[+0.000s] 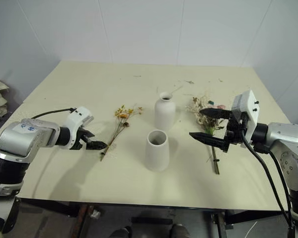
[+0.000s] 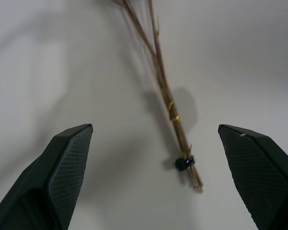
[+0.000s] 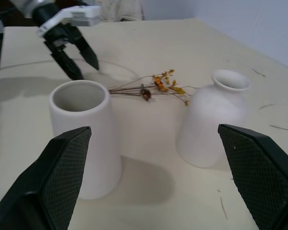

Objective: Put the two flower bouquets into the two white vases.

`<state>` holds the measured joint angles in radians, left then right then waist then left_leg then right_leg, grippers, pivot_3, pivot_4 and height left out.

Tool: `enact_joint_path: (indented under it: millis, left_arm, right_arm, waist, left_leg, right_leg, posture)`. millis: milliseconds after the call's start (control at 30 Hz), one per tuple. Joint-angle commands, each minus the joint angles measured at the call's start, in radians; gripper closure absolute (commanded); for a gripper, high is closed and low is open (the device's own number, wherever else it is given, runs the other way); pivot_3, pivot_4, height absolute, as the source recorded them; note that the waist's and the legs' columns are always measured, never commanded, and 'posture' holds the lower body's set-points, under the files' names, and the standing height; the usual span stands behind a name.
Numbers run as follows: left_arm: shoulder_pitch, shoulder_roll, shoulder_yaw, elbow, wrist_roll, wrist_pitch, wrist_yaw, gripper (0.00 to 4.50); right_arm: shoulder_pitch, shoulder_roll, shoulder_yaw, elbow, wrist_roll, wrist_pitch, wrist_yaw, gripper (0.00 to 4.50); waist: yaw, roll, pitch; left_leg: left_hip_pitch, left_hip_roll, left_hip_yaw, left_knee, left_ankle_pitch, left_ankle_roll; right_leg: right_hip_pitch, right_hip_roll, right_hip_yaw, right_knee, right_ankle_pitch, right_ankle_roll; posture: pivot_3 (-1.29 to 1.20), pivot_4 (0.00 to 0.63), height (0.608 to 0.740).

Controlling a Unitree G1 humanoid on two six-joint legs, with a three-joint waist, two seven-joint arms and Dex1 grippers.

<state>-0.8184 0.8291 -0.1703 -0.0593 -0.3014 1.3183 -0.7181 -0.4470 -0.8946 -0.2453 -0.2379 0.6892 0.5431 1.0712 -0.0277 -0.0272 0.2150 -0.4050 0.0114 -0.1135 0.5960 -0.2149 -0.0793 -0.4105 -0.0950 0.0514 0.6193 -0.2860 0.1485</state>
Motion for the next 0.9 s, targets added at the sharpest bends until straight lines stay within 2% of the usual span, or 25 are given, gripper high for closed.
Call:
enact_joint_path:
  millis: [33,167,300,433,800,900]
  left_arm:
    - [-0.053,-0.029,-0.037,0.048,0.029,-0.009,0.028,0.02]
    - [-0.115,-0.08,-0.078,0.116,0.038,-0.014,0.035,0.02]
    - [-0.143,-0.086,-0.168,0.188,0.082,-0.037,0.028,0.02]
    - [-0.162,-0.091,-0.228,0.236,0.113,-0.08,0.004,0.89]
    - [-0.195,-0.125,-0.239,0.326,0.166,-0.136,-0.023,4.4]
    - [-0.2,-0.131,-0.228,0.336,0.174,-0.145,-0.026,4.45]
  right_arm:
    - [-0.005,-0.023,-0.036,-0.019,-0.002,-0.03,0.014,0.0]
    - [-0.012,-0.018,-0.031,-0.018,-0.009,-0.03,-0.001,0.0]
    - [-0.001,-0.013,-0.039,-0.034,-0.009,-0.021,-0.025,0.0]
    - [0.008,-0.017,-0.046,-0.046,-0.006,-0.011,-0.042,0.0]
    - [0.03,-0.027,-0.081,-0.076,0.002,0.012,-0.073,0.0]
    - [0.039,-0.029,-0.091,-0.085,0.006,0.016,-0.075,0.0]
  waist:
    - [0.0,0.0,0.0]
    - [-0.001,0.0,0.0]
    - [-0.002,0.0,0.0]
    - [0.0,0.0,0.0]
    - [0.001,0.0,0.0]
    - [0.001,0.0,0.0]
  left_leg:
    - [0.0,0.0,0.0,0.0,0.0,0.0]
    - [0.0,0.0,0.0,0.001,0.0,0.0]
    - [0.0,0.0,0.0,0.001,0.0,0.0]
    - [0.0,0.0,0.001,0.001,0.0,0.0]
    - [0.0,-0.001,0.001,0.001,0.0,0.0]
    - [0.0,-0.001,0.001,0.002,0.0,0.0]
  right_leg:
    - [0.0,0.0,0.0,0.0,0.0,0.0]
    - [0.0,0.0,0.0,0.001,0.0,0.0]
    - [0.0,0.0,0.0,0.001,0.0,0.0]
    - [0.0,0.0,0.001,0.001,0.0,0.0]
    - [0.0,0.0,0.001,0.001,0.0,0.0]
    - [0.0,0.0,0.002,0.001,0.0,0.0]
  posture:
    - [0.0,0.15,0.74]
    - [0.0,0.15,0.74]
    - [0.0,0.15,0.74]
    - [0.0,0.15,0.74]
    - [0.0,0.15,0.74]
    - [0.0,0.15,0.74]
